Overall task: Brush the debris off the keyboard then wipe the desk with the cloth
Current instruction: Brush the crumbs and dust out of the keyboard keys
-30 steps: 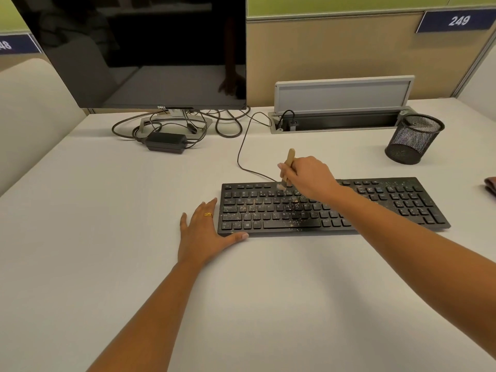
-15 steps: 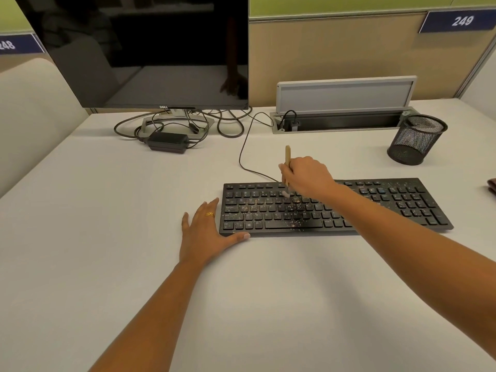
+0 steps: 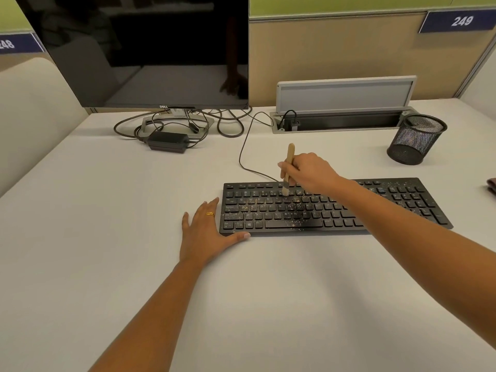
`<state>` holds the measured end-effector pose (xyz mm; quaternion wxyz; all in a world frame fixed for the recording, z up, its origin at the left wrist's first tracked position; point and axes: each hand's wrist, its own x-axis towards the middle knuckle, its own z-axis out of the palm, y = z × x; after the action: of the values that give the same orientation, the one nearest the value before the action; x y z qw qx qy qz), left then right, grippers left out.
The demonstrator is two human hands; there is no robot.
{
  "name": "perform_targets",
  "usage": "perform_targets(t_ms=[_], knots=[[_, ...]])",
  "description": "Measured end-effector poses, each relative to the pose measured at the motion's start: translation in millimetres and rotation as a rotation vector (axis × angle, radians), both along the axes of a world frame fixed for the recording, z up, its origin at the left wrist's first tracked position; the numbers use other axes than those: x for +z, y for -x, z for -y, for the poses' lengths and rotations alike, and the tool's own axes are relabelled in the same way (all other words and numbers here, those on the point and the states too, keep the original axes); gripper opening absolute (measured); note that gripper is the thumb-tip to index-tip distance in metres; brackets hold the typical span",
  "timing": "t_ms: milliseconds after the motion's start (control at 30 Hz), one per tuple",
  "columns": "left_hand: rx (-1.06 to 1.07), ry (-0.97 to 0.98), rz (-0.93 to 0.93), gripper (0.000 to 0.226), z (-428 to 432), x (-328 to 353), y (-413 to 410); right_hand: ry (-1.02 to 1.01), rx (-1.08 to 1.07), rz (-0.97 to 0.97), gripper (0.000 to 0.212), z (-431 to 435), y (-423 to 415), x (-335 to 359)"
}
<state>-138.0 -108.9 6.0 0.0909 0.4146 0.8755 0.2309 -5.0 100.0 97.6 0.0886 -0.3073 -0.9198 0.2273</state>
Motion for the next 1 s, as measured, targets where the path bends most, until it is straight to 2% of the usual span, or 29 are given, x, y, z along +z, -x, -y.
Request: perform_targets(t_ms=[133,267,333,500,633,733,800,900,1000], knots=[[0.002,0.004,-0.010,0.115,-0.4,-0.4,0.7,0.012,0.036,0.079,0.041,-2.9,-8.1,2.3],[-0.002,0.004,-0.010,0.115,-0.5,-1.2,1.0,-0.141,0.066,0.251,0.043,-6.0,-14.7,12.6],[-0.005,0.003,-0.008,0.116,-0.1,-1.2,0.6,-0.203,0.066,0.270,0.042,-6.1,-15.2,15.5],[-0.005,-0.002,-0.005,0.116,-0.3,-1.2,1.2,-0.156,-0.035,0.052,0.040,-5.6,-12.3,7.3],[-0.003,-0.008,-0.007,0.114,-0.2,-2.2,1.8,-0.098,-0.053,0.094,0.042,-8.0,-15.8,5.0],[-0.006,-0.008,-0.002,0.115,-0.4,-1.9,1.3,-0.136,-0.039,0.175,0.042,-10.5,-17.7,11.3],[-0.005,-0.009,-0.004,0.115,-0.1,-1.7,1.2,-0.134,-0.052,0.137,0.039,-12.2,-17.1,13.1],[-0.008,-0.012,0.002,0.118,0.1,-1.8,1.2,-0.087,-0.133,-0.024,0.038,-12.8,-16.5,8.2],[-0.006,-0.012,-0.004,0.117,0.0,-2.0,1.6,-0.043,-0.160,-0.031,0.037,-8.0,-17.9,0.1]])
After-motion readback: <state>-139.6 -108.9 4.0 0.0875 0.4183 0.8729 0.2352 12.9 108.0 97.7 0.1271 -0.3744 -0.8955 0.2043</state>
